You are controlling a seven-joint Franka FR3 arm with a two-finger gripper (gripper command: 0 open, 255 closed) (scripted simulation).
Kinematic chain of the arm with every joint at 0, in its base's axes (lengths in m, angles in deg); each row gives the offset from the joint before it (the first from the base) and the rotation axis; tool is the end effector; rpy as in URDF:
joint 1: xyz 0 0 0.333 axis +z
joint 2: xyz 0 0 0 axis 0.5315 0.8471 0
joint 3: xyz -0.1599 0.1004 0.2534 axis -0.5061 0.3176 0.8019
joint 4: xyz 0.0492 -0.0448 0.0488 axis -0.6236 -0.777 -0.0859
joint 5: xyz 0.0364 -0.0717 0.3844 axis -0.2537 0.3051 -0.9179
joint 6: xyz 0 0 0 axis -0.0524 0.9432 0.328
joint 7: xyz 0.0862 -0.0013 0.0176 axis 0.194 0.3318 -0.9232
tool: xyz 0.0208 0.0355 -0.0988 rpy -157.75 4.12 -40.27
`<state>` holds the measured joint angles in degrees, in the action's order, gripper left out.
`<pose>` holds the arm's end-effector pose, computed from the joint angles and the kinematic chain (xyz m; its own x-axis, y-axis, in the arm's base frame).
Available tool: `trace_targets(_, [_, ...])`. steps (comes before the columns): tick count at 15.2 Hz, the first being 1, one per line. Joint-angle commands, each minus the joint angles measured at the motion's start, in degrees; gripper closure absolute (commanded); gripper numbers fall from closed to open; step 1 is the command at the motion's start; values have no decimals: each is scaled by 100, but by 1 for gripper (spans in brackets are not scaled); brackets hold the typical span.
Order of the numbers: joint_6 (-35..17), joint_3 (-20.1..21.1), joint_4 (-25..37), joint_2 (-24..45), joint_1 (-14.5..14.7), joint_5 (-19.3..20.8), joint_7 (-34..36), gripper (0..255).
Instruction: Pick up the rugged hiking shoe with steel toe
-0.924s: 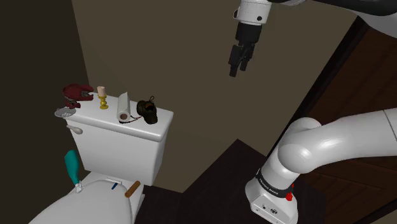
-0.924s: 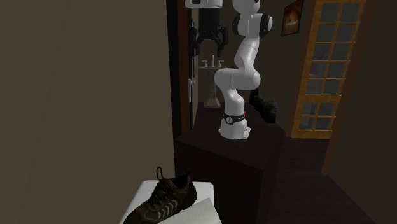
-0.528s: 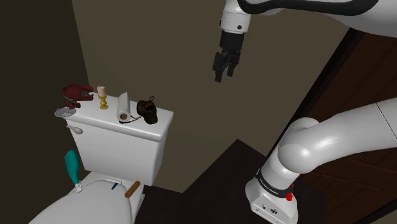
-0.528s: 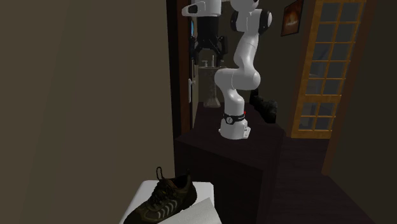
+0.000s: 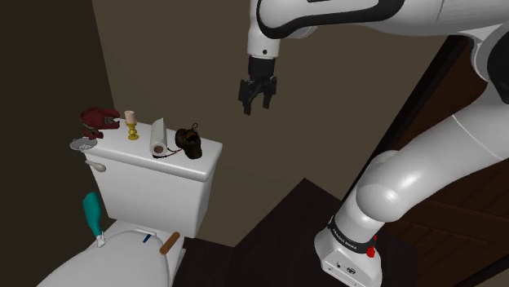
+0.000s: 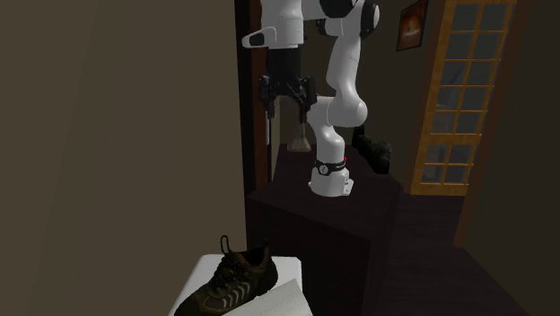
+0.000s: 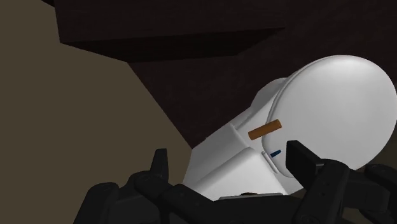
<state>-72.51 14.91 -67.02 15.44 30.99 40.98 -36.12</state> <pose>0.4274 0.0497 0.5196 0.9928 -0.0286 -0.1164 -0.0269 -0.9995 0.0160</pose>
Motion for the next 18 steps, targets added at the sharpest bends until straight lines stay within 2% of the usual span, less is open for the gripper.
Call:
trace_targets(1, [-222, 60, 126, 399, -1, -39, 161, 0])
trace_targets(10, [-905, 231, 1194, 2377, 46, -89, 830, 0])
trace_targets(18, [-1100, 233, 2666, 4225, 174, -73, 1332, 0])
